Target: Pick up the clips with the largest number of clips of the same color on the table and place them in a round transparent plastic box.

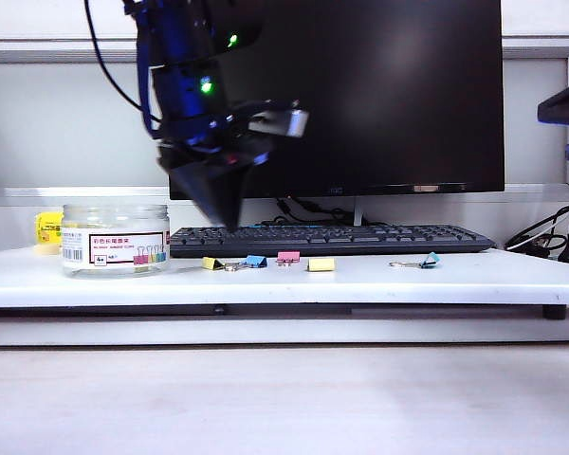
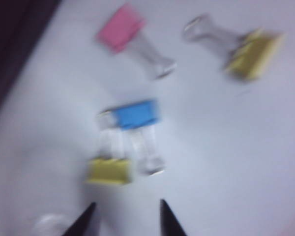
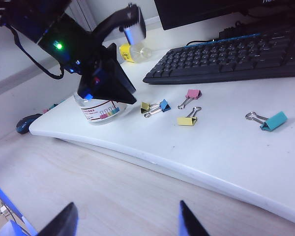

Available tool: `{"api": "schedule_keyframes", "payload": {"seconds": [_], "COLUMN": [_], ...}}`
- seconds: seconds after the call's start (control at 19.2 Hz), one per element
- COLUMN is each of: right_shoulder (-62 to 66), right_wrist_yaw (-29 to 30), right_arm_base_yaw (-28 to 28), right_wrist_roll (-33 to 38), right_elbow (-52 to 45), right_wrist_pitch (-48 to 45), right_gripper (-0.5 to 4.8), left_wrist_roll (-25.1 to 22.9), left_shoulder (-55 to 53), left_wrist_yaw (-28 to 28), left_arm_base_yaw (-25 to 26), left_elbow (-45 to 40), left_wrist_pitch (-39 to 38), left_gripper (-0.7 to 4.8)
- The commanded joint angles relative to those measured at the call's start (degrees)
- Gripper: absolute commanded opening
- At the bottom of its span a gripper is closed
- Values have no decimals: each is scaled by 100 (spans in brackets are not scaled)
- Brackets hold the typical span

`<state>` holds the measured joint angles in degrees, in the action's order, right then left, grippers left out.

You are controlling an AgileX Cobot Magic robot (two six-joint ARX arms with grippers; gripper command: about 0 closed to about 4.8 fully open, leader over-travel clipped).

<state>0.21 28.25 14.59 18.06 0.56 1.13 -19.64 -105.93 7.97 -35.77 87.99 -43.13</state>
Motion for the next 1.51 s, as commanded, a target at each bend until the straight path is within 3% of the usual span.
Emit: {"api": "schedule_keyframes", "payload": {"seconds": [0.05,0.21,0.36,0.52,0.94,1.25,1.51], "right_shoulder": [-11,-11,-9,-9,-9,-9,-9], "right_wrist_yaw": [42,44,44,42,44,149,149], "right_arm_base_yaw": [4,4,4,4,4,4,4], "right_wrist_roll": [15,17,33,42,107,125,125], "right_elbow": [15,15,15,15,15,15,15], "right_wrist_pitch": [-90,-83,-83,-85,-31,-2,-4], "right_gripper": [264,264,264,264,264,264,264], "left_wrist_roll": [-553,-586,-529,-911,-1196,-1335,-1338], "left_shoulder": [24,24,24,24,-39,-190,-535], "left_wrist_yaw": [256,142,-439,-433,-284,-551,-949], "left_arm_base_yaw": [35,212,487,498,481,479,476], "left_elbow": [70,68,70,72,96,614,1248], "left_wrist_pitch": [39,-28,-188,-293,-356,-699,-1462], "left_gripper": [157,162,162,163,164,167,181]}}
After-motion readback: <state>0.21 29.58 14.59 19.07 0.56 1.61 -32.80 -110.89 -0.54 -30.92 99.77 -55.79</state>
